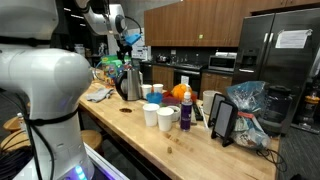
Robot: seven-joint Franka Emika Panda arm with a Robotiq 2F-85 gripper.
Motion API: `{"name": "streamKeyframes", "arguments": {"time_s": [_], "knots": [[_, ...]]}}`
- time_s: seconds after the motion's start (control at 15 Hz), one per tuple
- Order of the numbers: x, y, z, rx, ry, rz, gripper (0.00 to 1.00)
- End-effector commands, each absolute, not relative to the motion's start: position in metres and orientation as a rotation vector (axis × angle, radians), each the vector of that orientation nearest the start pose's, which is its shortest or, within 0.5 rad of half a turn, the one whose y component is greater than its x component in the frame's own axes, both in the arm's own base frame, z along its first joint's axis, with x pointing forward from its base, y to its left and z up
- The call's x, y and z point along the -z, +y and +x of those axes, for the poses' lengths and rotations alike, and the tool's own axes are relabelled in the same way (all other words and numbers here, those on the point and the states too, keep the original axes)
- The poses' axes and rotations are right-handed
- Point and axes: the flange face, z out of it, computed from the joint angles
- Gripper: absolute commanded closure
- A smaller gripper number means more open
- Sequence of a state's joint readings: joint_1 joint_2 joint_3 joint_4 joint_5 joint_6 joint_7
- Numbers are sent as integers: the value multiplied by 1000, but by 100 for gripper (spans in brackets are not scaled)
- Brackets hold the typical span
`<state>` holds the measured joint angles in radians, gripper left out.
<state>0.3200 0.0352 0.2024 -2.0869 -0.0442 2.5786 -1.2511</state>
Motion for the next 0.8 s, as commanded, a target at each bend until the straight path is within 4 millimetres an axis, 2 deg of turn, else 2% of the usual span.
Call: {"name": "streamKeyframes", "arguments": {"time_s": [0.0,0.73], "knots": [[-457,296,527,-615,2258,1807,0],[-445,287,539,-621,2259,1870,0]]}}
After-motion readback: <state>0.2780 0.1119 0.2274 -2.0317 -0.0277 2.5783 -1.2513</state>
